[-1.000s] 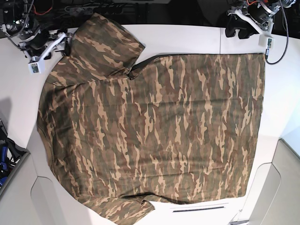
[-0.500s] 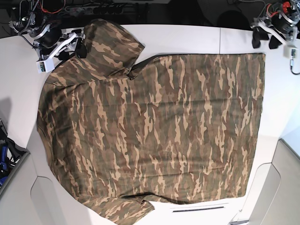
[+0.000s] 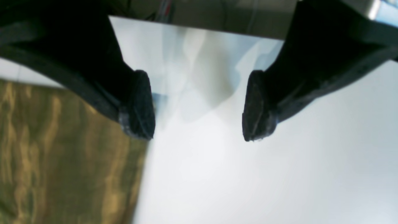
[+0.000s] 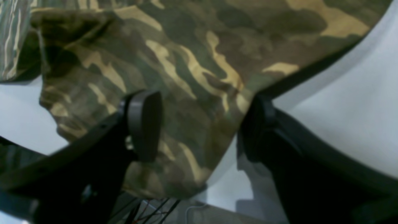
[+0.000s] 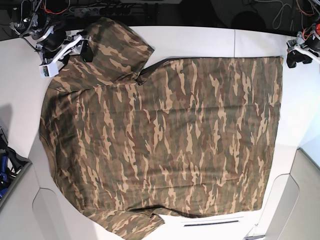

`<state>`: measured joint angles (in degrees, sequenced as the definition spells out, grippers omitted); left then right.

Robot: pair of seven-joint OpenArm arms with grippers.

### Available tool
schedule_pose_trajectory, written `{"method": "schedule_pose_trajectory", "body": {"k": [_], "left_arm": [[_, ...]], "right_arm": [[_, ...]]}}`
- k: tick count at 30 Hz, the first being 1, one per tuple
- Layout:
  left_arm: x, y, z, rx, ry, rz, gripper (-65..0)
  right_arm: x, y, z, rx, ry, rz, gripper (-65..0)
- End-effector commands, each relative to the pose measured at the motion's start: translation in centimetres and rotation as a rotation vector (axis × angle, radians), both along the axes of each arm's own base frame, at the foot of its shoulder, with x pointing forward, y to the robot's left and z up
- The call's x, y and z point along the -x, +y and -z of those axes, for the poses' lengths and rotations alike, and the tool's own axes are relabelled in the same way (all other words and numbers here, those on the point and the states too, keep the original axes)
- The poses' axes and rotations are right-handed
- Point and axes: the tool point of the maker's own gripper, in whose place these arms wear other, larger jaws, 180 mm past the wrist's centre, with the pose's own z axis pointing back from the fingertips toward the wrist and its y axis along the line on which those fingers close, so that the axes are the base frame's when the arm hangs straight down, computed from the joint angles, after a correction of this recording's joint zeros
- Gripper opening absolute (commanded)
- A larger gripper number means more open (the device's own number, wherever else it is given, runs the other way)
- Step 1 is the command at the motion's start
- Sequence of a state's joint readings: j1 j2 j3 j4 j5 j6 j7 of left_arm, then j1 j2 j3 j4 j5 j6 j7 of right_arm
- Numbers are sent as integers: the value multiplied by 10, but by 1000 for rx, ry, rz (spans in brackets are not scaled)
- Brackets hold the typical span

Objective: Fold the T-shirt properly
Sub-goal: 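Move both grippers down to the shirt's shoulder corners and grasp them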

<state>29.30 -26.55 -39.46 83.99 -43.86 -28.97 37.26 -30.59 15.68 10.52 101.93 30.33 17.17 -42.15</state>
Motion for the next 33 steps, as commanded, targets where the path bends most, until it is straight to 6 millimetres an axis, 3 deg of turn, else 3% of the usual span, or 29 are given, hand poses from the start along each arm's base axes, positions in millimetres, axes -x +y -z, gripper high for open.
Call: {"method": "schedule_pose_trajectory", "body": {"k": [1,8,17,22,27,33], "left_arm": [[-7,8,-7,-11,-15,3,-180],[-3,-11,19,84,24,10,-180],[18,-81,52,247,177,213,-181],[19,-89,55,259,187,229,-183],[25,-103,53,303,200,313,-319],[24,-109,51,345,190,308,-340]], "right_arm": [[12,-2,7,18,58,-12,-253],[13,2,9,25,57,-7,-253],[14,11,9,-14,64,8,-254],[19,13,10,-25,90,2,-254],[19,13,10,-26,90,2,-254],[19,13,10,-25,91,2,-254]]}}
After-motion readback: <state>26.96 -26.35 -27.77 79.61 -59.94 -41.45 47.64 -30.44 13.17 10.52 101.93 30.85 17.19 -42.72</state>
